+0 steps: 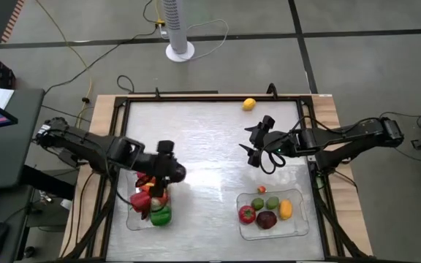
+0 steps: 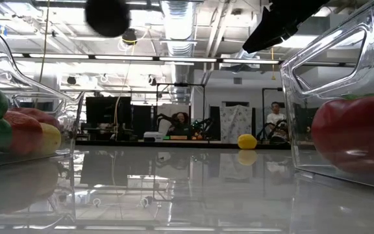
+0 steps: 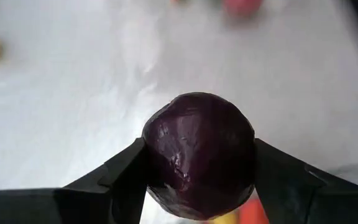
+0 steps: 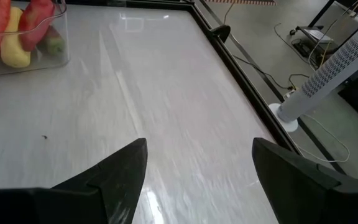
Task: Sort produce into baskets
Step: Put the plum into the left transparent bin
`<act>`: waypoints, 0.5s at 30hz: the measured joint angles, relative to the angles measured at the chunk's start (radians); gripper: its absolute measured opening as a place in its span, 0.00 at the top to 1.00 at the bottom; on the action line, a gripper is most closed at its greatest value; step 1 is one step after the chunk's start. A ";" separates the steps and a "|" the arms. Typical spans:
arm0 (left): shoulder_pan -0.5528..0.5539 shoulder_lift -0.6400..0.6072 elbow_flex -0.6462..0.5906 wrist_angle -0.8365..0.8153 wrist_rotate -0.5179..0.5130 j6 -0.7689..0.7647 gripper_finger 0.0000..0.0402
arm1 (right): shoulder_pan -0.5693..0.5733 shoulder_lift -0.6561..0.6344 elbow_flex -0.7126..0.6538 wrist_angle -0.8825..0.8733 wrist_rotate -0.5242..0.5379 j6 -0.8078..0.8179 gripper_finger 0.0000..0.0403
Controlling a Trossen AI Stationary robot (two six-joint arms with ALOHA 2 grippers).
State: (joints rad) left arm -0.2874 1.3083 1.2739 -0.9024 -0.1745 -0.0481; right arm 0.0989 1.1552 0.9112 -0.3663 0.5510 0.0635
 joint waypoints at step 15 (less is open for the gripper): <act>-0.107 0.000 -0.008 -0.463 -0.125 -0.596 0.37 | 0.000 0.000 0.000 0.000 -0.004 0.023 0.21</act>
State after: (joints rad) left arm -0.3946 1.3085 1.2655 -1.3654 -0.2998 -0.6444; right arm 0.0990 1.1553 0.9112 -0.3664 0.5468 0.0868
